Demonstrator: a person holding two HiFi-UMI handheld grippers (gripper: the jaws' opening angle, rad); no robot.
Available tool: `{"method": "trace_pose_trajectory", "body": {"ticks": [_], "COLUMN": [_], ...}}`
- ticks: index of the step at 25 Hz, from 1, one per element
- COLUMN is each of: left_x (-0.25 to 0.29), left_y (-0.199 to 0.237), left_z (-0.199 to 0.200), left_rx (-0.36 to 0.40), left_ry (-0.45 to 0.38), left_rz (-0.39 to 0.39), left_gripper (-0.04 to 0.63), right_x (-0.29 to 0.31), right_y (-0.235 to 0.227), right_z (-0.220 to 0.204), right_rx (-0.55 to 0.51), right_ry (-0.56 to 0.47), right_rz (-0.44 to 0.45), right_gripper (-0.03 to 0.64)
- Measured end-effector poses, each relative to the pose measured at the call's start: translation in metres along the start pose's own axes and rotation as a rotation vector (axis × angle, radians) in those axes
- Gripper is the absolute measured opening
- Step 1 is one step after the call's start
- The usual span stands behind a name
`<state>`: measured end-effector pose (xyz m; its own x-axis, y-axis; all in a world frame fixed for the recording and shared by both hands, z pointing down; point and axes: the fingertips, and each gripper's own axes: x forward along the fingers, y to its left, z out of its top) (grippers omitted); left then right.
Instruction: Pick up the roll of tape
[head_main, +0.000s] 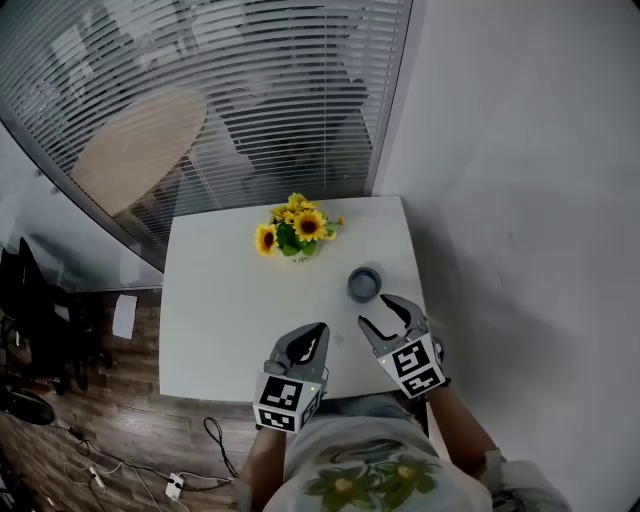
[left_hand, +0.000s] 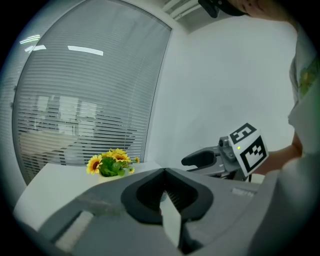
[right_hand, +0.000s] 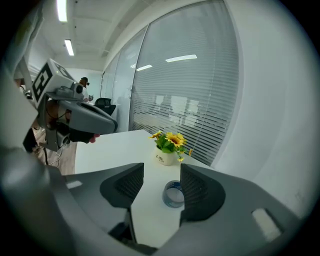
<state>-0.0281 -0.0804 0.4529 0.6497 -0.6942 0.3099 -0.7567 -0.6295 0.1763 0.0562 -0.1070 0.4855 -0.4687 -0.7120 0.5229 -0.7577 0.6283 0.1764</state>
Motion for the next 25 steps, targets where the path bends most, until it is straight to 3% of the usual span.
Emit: {"method": "trace_pose_trajectory", "body": {"ticks": [4, 25], "left_x": [0.01, 0.074], "left_y": [0.008, 0.059], "left_z": [0.005, -0.052], "left_rx": [-0.008, -0.078], "left_ry": [0.004, 0.129], "left_rz": [0.003, 0.036], "left_gripper": [0.005, 0.005], "right_x": [0.018, 0.124], "right_y": [-0.004, -0.019], "right_z": [-0.011, -0.096], "right_rx": [-0.045, -0.063], "right_ry": [0.066, 0.279], "right_rz": [0.026, 0.172], "right_gripper": [0.218, 0.218]}}
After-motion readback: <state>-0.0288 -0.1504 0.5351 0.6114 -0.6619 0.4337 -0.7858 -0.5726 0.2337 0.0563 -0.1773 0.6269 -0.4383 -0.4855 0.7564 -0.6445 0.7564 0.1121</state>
